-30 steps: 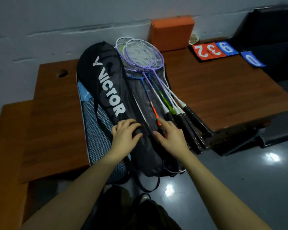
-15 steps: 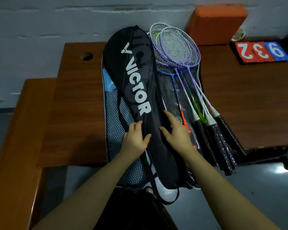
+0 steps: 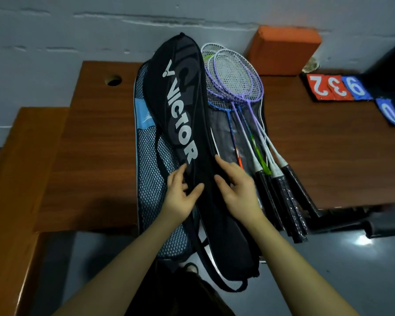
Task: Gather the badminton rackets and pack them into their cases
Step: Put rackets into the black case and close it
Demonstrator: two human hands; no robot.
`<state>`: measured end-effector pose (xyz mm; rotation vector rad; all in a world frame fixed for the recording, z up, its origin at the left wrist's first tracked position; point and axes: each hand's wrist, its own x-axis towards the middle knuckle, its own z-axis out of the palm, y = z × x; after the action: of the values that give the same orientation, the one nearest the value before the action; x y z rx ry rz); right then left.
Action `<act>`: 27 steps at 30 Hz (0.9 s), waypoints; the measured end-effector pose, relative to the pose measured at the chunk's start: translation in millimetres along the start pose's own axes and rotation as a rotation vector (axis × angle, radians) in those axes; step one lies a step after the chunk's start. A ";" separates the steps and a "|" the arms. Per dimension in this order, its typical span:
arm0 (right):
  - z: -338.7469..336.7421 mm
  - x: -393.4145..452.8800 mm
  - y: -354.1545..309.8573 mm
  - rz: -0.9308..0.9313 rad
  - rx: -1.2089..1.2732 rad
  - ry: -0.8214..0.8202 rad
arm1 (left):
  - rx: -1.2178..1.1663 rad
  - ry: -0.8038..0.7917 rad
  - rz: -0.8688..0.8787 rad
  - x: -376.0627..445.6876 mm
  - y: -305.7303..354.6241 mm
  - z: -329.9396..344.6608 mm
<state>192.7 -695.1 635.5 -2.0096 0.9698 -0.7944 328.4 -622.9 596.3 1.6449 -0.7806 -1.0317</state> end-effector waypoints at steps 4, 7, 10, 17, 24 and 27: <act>-6.5 -3.4 -6.0 -0.003 -0.006 0.014 | -0.014 0.081 -0.007 -4.9 6.8 7.5; -8.9 -5.4 -11.7 0.003 -0.029 0.048 | 0.078 0.224 0.097 -14.9 14.2 4.2; -4.5 -1.7 -21.2 -0.052 -0.053 0.059 | 0.083 0.290 0.139 -19.2 24.4 -7.3; 37.1 16.1 -55.5 -0.110 -0.006 0.085 | 0.215 0.391 0.332 -25.1 49.8 -69.5; 114.9 48.4 -96.2 -0.062 0.016 -0.025 | 0.394 0.359 0.390 -5.7 51.8 -161.1; 148.2 53.7 -106.0 -0.011 0.006 -0.070 | 0.454 0.321 0.336 3.6 40.4 -193.7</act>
<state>373.7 -641.4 656.7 -2.0255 0.9158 -0.7267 504.5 -559.1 660.0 1.9096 -1.0771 -0.3527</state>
